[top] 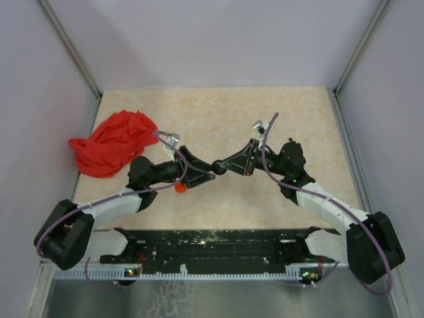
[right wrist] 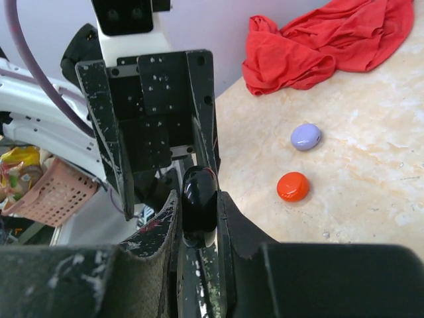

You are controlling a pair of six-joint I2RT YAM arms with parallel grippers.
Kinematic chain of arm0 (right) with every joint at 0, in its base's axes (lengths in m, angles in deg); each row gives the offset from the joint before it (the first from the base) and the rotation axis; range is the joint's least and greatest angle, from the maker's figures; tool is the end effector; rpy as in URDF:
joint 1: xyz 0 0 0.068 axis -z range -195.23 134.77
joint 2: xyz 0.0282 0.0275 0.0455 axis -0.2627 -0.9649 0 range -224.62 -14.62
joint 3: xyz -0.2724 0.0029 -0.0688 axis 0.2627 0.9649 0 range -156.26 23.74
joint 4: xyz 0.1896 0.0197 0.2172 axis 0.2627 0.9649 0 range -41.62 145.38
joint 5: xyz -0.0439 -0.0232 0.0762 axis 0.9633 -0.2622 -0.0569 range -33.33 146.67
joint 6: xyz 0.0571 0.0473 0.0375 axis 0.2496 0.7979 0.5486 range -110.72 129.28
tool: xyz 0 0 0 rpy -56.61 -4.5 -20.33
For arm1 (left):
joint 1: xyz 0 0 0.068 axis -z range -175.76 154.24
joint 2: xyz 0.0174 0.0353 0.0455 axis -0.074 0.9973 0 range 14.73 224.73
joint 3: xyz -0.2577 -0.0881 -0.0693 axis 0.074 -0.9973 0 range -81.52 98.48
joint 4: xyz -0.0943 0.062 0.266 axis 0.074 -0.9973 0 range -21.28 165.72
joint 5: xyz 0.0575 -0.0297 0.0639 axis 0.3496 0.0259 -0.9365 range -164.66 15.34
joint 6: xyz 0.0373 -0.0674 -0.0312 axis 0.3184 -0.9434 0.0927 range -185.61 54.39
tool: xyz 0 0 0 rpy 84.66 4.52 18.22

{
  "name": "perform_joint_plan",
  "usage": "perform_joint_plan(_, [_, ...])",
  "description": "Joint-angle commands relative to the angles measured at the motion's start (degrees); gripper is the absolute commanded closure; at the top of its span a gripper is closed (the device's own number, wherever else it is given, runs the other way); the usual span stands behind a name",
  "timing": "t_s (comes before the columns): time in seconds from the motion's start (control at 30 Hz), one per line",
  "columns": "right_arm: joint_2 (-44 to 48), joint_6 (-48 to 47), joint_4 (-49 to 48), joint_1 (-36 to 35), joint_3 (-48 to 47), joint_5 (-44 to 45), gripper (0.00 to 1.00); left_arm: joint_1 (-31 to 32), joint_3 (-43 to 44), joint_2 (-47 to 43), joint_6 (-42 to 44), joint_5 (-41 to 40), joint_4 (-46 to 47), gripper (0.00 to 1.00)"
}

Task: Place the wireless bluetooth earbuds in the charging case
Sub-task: Pick up the charging case at the center of the board.

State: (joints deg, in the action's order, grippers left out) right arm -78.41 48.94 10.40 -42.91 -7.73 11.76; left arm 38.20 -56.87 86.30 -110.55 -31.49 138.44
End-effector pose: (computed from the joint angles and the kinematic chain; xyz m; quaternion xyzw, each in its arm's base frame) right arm 0.2314 0.1793 0.2744 -0.2168 0.6466 0.5931 0.4279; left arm 0.2104 -0.2015 0.2473 0.2383 0.5865 -0.6426 0.4317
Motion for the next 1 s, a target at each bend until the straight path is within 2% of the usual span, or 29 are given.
perform_joint_plan(0.0, [0.28, -2.30, -3.06, -1.41, -1.54, -2.67, 1.00, -0.38, 3.21, -0.34, 2.83, 2.62, -1.39, 0.37])
perform_joint_plan(0.27, [0.04, -4.12, -1.55, -3.00, -2.54, -3.22, 1.00, -0.29, 6.05, -0.53, 6.68, 6.67, -7.06, 0.53])
perform_joint_plan(0.47, [0.16, -4.48, -1.50, -3.32, -2.55, -3.35, 1.00, -0.29, 6.78, -0.90, 9.56, 8.56, -10.54, 0.59])
perform_joint_plan(0.57, [0.15, -4.59, -1.42, -3.34, -2.55, -3.43, 1.00, -0.25, 7.44, -1.30, 11.59, 9.68, -13.21, 0.66])
perform_joint_plan(0.6, [0.11, -4.70, -1.40, -3.34, -2.55, -3.43, 1.00, -0.21, 7.70, -1.54, 12.57, 9.85, -14.34, 0.70])
perform_joint_plan(0.73, [0.39, -4.83, -0.74, -3.34, -2.74, -3.50, 0.99, -0.16, 9.10, -3.63, 18.86, 7.72, -21.41, 0.96])
perform_joint_plan(0.77, [0.85, -5.04, -0.05, -3.34, -2.99, -3.52, 0.94, 0.07, 9.45, -4.74, 21.09, 6.37, -23.94, 0.99])
perform_joint_plan(0.83, [2.07, -5.97, 2.45, -3.34, -3.48, -3.02, 0.82, 1.30, 10.54, -6.74, 26.61, 2.39, -30.03, 1.00])
perform_joint_plan(0.97, [5.44, -8.63, 10.53, -3.34, -5.01, 0.85, 0.54, 8.10, 13.07, -10.31, 40.40, -12.54, -42.43, 1.00])
